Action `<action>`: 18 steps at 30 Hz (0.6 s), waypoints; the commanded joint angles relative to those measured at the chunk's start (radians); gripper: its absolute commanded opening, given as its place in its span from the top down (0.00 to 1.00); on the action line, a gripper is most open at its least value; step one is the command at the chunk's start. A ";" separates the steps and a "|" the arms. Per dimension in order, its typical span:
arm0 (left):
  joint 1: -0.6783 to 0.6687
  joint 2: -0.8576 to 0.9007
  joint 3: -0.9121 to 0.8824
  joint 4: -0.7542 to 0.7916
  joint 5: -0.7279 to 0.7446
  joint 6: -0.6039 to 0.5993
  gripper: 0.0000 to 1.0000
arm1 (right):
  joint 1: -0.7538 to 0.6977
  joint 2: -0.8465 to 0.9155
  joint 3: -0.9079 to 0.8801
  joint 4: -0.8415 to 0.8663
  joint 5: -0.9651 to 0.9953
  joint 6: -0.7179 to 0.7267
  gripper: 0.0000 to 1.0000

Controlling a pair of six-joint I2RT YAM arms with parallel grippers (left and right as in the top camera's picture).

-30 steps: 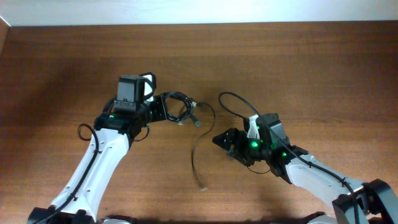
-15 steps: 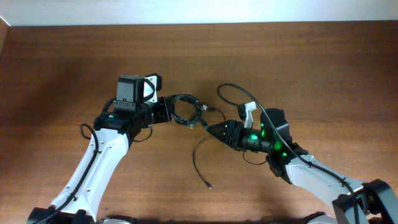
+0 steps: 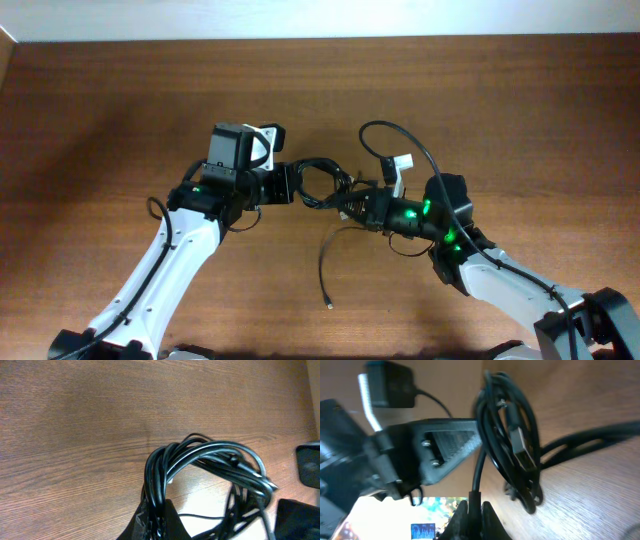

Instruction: Untangle cables

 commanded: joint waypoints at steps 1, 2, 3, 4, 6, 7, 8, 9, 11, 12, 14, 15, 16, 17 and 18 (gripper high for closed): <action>-0.027 -0.009 0.018 -0.001 -0.014 0.006 1.00 | 0.006 0.000 0.003 0.029 -0.009 0.016 0.96; -0.036 -0.009 0.018 -0.001 -0.014 0.006 1.00 | 0.006 0.000 0.003 0.029 0.002 0.016 0.96; -0.049 -0.009 0.018 0.000 -0.014 0.006 1.00 | 0.005 0.000 0.003 0.029 0.015 0.016 0.96; -0.063 -0.009 0.018 0.000 -0.014 0.014 1.00 | 0.006 0.000 0.003 0.028 0.034 0.015 0.96; -0.093 -0.009 0.018 0.000 -0.013 0.045 1.00 | 0.005 0.000 0.003 -0.010 0.104 -0.015 0.96; -0.110 -0.009 0.018 0.002 -0.010 0.051 1.00 | 0.006 0.001 0.003 -0.063 0.160 -0.031 0.96; -0.124 -0.009 0.018 0.005 -0.006 0.051 1.00 | 0.005 0.001 0.003 -0.118 0.214 -0.039 0.96; -0.130 -0.009 0.018 0.008 0.008 0.051 1.00 | 0.005 0.002 0.003 -0.175 0.262 -0.043 0.96; -0.132 -0.009 0.018 0.020 0.080 0.051 1.00 | 0.005 0.001 0.003 -0.249 0.338 -0.064 0.95; -0.132 -0.009 0.018 0.028 0.119 0.052 1.00 | 0.005 0.001 0.003 -0.266 0.358 -0.064 0.95; -0.132 -0.009 0.018 0.047 0.222 0.081 1.00 | 0.005 0.001 0.003 -0.264 0.372 -0.064 0.95; -0.132 -0.009 0.018 0.051 0.278 0.114 1.00 | 0.005 0.001 0.003 -0.251 0.372 -0.064 0.95; -0.133 -0.009 0.018 0.051 0.303 0.135 1.00 | 0.005 0.001 0.003 -0.243 0.371 -0.063 0.95; -0.133 -0.009 0.018 0.044 0.333 0.171 1.00 | 0.005 0.001 0.003 -0.226 0.367 -0.063 0.95; -0.133 -0.009 0.018 0.038 0.335 0.183 1.00 | 0.005 0.001 0.003 -0.214 0.362 -0.058 0.95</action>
